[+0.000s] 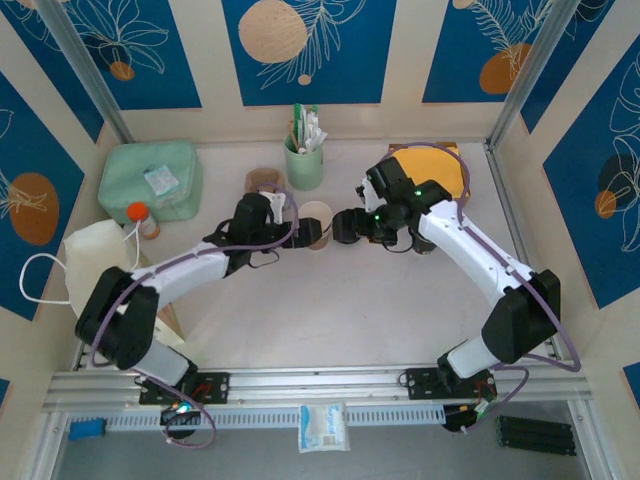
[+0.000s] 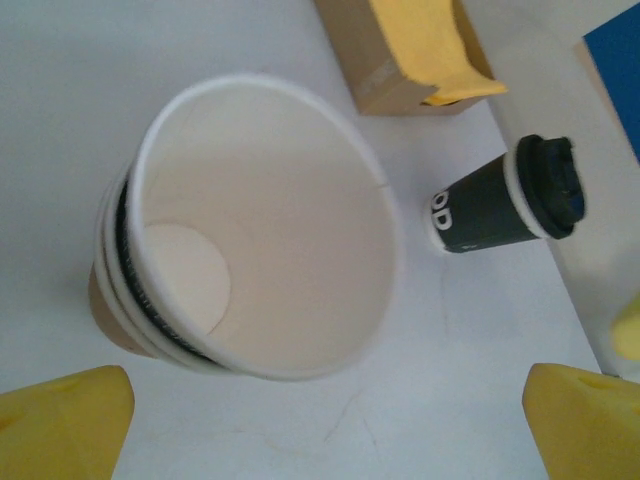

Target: Pack the takeout coffee

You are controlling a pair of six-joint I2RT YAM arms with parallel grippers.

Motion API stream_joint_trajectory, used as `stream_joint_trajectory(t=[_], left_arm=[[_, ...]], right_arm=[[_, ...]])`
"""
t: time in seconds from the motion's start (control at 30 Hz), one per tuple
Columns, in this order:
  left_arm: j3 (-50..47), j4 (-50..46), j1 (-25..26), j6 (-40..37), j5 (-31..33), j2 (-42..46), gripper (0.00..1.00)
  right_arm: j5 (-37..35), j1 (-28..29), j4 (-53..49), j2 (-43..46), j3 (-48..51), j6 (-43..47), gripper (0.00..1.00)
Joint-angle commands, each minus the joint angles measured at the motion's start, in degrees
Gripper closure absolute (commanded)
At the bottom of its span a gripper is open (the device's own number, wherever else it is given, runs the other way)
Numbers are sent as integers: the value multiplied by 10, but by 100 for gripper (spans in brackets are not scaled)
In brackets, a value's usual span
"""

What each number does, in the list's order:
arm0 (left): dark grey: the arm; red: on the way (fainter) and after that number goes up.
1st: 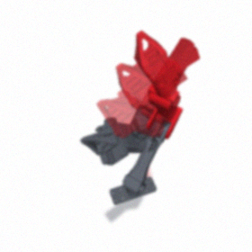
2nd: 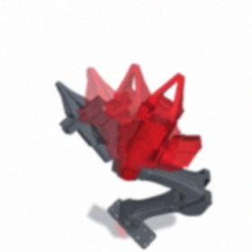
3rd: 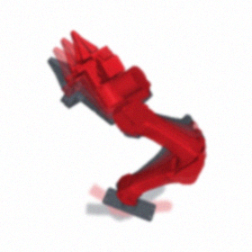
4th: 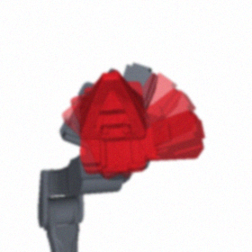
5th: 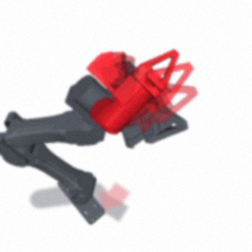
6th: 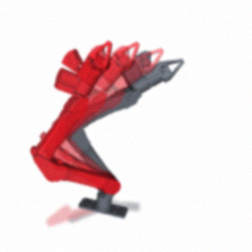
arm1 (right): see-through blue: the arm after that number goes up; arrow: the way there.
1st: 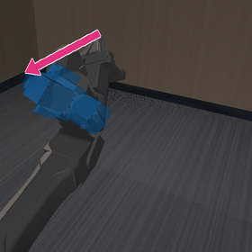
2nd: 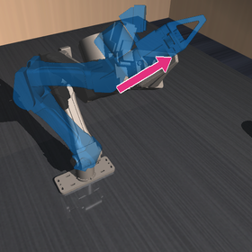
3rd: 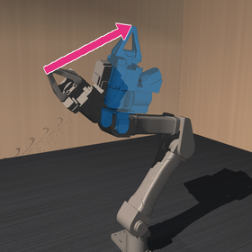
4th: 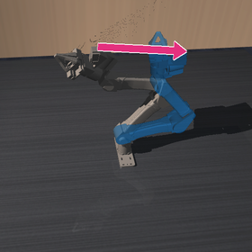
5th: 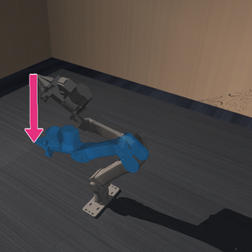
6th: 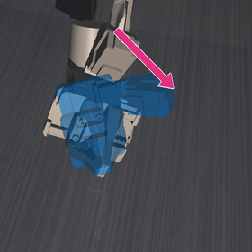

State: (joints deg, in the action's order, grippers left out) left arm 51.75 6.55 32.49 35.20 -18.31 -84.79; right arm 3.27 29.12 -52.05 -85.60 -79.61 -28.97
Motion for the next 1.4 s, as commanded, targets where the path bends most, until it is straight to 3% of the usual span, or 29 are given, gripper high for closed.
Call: stream_joint_trajectory(t=[0.0,0.27,0.37,0.5,0.6,0.8,0.97,1.37], left_arm=[[35,-109,-6,-47,19,45,1],[116,-296,-86,-85,78,58,1],[133,-319,-123,-97,75,43,1],[161,-340,-158,-118,70,16,1],[177,-346,-175,-125,61,-6,0],[198,-358,-187,-143,62,-49,12],[214,-368,-188,-154,66,-89,21],[208,-367,-188,-166,106,-111,21]], right_arm=[[21,6,-13,22,-36,-6,16],[27,45,-8,-2,-103,-22,16],[13,62,-5,-17,-123,-28,14],[5,76,9,-32,-135,-38,2],[8,88,23,-49,-144,-57,1],[64,112,94,-67,-118,-100,0],[82,117,151,-63,-69,-145,9],[85,109,174,-54,-19,-159,13]])
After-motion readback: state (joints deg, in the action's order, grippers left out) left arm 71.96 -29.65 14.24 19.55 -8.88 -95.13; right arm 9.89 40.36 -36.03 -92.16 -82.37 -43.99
